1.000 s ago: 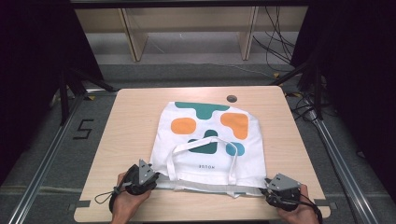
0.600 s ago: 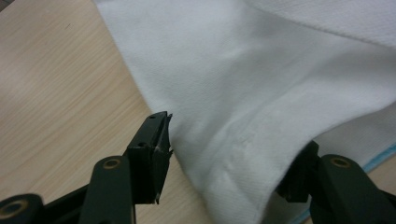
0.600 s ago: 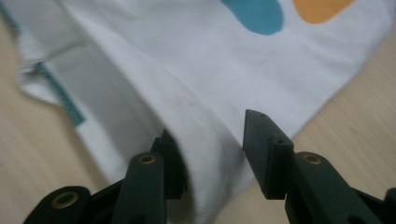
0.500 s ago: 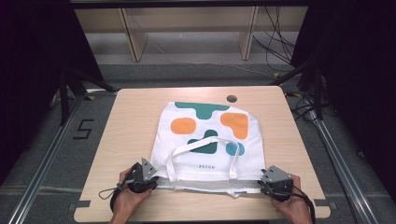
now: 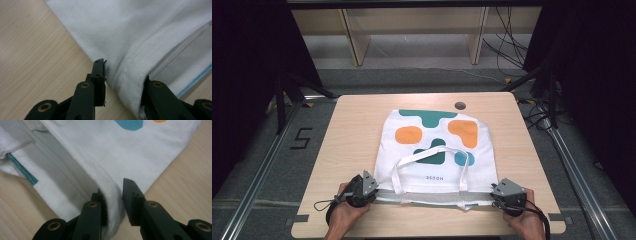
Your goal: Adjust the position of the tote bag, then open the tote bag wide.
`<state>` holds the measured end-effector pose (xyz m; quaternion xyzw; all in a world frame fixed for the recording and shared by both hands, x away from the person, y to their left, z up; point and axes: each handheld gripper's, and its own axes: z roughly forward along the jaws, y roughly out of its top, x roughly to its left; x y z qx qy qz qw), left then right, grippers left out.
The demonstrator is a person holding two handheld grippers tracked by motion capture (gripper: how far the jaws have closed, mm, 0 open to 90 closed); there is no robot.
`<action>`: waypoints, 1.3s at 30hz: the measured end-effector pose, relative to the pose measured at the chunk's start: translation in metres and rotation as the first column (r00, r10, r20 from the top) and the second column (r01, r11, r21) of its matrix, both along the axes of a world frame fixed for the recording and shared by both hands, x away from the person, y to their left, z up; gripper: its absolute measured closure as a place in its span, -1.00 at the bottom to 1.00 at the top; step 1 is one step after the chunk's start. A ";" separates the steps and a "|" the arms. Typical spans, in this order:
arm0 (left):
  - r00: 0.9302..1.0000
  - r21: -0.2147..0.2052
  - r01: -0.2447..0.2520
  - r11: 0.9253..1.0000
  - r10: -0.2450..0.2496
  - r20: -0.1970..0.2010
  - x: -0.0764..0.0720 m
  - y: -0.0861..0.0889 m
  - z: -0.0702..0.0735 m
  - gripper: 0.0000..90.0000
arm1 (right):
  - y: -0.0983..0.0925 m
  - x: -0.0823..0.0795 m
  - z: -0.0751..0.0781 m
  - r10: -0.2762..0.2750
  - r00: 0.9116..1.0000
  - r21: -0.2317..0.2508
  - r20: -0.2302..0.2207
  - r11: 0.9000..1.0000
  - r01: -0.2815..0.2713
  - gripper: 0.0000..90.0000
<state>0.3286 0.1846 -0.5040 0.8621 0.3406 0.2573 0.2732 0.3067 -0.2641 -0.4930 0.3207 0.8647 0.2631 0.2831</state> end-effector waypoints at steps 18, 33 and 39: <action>0.995 -0.067 0.093 0.993 -0.090 0.042 -0.001 0.004 0.015 0.75 | -0.009 -0.003 0.015 0.014 0.999 0.068 0.047 0.998 -0.018 0.82; 0.990 -0.201 0.101 0.974 -0.079 0.119 -0.008 0.007 0.043 0.79 | -0.017 -0.004 0.045 -0.013 0.990 0.173 0.141 0.985 -0.011 0.86; 0.988 -0.203 0.078 0.976 -0.047 0.150 -0.001 0.010 0.070 0.81 | -0.013 0.002 0.075 0.014 0.978 0.182 0.208 0.982 -0.053 0.90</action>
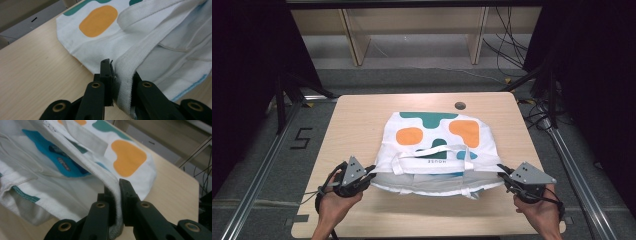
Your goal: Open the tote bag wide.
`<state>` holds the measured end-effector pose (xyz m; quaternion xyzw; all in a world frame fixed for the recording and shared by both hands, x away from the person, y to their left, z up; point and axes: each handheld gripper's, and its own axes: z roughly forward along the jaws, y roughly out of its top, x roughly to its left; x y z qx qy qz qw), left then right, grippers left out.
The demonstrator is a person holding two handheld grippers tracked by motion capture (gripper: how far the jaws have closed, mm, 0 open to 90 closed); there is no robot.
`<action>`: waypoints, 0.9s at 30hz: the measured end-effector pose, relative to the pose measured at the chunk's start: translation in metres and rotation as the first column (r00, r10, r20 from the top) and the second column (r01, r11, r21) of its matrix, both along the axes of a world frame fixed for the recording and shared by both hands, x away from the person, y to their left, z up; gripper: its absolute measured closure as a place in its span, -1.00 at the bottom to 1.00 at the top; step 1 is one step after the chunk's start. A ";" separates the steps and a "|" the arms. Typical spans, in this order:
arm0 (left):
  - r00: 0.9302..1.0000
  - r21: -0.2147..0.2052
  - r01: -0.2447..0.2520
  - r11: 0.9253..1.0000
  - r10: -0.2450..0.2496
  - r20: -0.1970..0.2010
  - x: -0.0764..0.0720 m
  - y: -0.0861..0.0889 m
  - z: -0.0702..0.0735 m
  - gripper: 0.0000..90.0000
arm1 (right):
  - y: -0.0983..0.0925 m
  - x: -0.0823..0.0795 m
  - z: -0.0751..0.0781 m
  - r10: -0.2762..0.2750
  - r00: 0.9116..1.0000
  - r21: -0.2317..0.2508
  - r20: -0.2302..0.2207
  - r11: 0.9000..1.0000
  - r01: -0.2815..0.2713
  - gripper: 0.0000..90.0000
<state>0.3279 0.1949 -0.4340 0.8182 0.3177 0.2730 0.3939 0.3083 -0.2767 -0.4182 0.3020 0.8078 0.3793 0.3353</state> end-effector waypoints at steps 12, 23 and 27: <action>0.982 -0.127 0.064 0.990 -0.039 0.186 -0.003 -0.002 0.075 0.88 | -0.007 0.007 0.066 -0.023 0.984 0.080 0.178 0.997 0.008 0.94; 0.966 -0.191 0.087 0.978 -0.037 0.254 -0.008 0.000 0.106 0.89 | -0.011 0.009 0.105 0.000 0.974 0.098 0.226 0.995 -0.022 0.95; 0.969 -0.241 0.106 0.965 -0.046 0.242 -0.006 0.006 0.122 0.90 | -0.009 0.011 0.120 0.012 0.966 0.086 0.258 0.996 -0.036 0.95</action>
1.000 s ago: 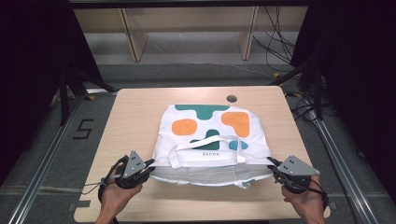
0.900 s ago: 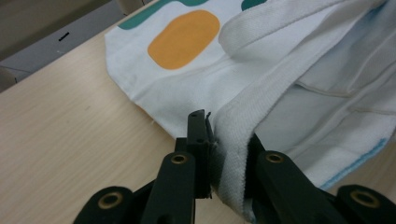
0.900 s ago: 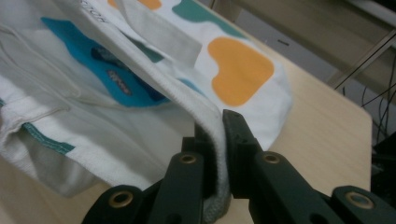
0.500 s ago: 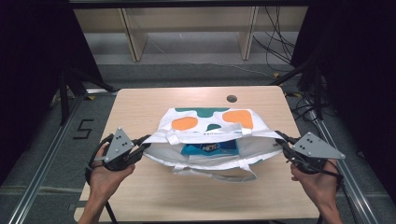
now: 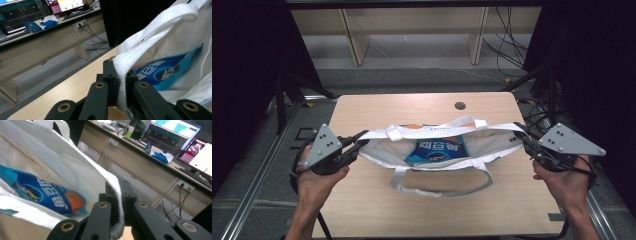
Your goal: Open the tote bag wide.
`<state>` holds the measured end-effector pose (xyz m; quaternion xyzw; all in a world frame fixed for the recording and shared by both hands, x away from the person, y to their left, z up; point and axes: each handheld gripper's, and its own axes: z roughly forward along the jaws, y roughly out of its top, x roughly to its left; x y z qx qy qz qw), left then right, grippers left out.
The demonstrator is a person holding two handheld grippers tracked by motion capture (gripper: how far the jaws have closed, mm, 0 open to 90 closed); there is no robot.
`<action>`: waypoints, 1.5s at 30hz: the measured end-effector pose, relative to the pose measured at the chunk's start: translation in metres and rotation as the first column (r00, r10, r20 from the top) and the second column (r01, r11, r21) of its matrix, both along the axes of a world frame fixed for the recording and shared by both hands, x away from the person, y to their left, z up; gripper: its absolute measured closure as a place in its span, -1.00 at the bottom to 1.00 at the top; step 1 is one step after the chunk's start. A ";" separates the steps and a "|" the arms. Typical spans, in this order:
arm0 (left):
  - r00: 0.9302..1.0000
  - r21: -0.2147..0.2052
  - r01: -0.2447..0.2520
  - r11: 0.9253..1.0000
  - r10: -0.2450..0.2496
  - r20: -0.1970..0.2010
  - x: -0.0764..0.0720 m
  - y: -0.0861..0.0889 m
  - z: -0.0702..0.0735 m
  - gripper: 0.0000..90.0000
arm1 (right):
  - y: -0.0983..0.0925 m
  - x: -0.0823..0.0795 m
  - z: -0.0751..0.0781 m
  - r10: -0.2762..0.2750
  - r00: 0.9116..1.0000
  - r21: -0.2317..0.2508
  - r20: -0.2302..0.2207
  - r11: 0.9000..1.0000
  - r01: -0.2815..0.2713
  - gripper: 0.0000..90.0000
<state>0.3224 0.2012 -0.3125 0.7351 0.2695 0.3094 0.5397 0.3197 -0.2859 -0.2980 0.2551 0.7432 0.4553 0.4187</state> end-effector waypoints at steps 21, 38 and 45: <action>1.000 -0.096 -0.016 0.995 0.015 -0.017 0.024 -0.005 0.019 0.90 | -0.007 0.029 0.021 0.023 0.997 0.051 -0.079 0.999 -0.019 0.96; 0.990 -0.149 -0.035 0.988 0.014 -0.140 0.057 -0.016 -0.047 0.89 | -0.008 0.052 -0.022 -0.007 0.987 0.064 -0.162 0.998 0.017 0.95; 0.989 -0.195 -0.038 0.980 0.009 -0.145 0.065 -0.014 -0.053 0.89 | -0.008 0.061 -0.024 -0.008 0.984 0.113 -0.178 0.993 0.029 0.95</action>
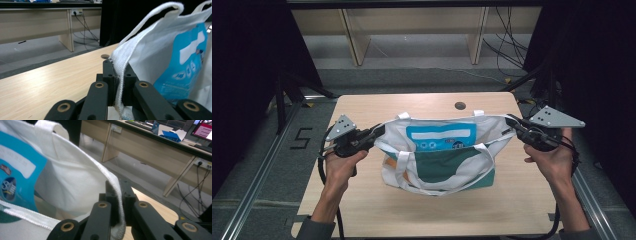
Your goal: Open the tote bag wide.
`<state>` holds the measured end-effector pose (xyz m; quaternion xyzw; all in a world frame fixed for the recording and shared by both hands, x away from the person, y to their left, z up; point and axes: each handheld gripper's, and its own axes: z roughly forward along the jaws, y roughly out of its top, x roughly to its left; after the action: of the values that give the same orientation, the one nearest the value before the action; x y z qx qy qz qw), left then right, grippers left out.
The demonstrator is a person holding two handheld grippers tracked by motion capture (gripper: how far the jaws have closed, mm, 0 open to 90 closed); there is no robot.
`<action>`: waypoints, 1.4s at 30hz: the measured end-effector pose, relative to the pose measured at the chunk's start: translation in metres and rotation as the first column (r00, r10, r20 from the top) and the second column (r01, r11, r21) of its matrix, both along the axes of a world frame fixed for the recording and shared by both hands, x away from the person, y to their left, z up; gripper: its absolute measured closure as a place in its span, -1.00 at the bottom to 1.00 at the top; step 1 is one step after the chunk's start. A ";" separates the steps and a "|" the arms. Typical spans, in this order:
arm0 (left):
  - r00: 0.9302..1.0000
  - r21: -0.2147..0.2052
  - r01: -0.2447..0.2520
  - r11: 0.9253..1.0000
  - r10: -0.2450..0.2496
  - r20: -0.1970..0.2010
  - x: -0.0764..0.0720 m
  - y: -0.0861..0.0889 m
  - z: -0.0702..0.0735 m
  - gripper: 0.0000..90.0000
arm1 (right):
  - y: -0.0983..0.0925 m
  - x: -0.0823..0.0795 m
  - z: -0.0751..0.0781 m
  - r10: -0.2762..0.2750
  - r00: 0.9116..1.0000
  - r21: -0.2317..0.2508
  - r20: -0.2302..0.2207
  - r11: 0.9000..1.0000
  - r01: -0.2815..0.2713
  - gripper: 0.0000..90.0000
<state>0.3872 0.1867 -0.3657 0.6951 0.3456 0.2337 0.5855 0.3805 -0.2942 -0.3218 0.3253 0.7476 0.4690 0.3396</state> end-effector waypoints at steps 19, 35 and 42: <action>0.992 0.139 0.018 0.990 -0.001 -0.126 0.004 -0.010 -0.057 0.85 | 0.009 0.019 -0.044 -0.047 0.992 -0.096 -0.116 0.995 0.036 0.95; 0.979 0.197 0.049 0.979 -0.008 -0.203 0.002 -0.012 -0.089 0.85 | 0.013 0.016 -0.075 -0.025 0.990 -0.091 -0.139 0.996 0.012 0.94; 0.978 0.223 0.054 0.973 -0.007 -0.208 0.003 -0.017 -0.093 0.85 | 0.010 0.021 -0.101 -0.049 0.975 -0.140 -0.217 0.990 0.019 0.93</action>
<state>0.3905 0.1702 -0.4589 0.7832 0.3647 0.1894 0.4665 0.4016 -0.2840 -0.4225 0.3638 0.8053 0.3719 0.2842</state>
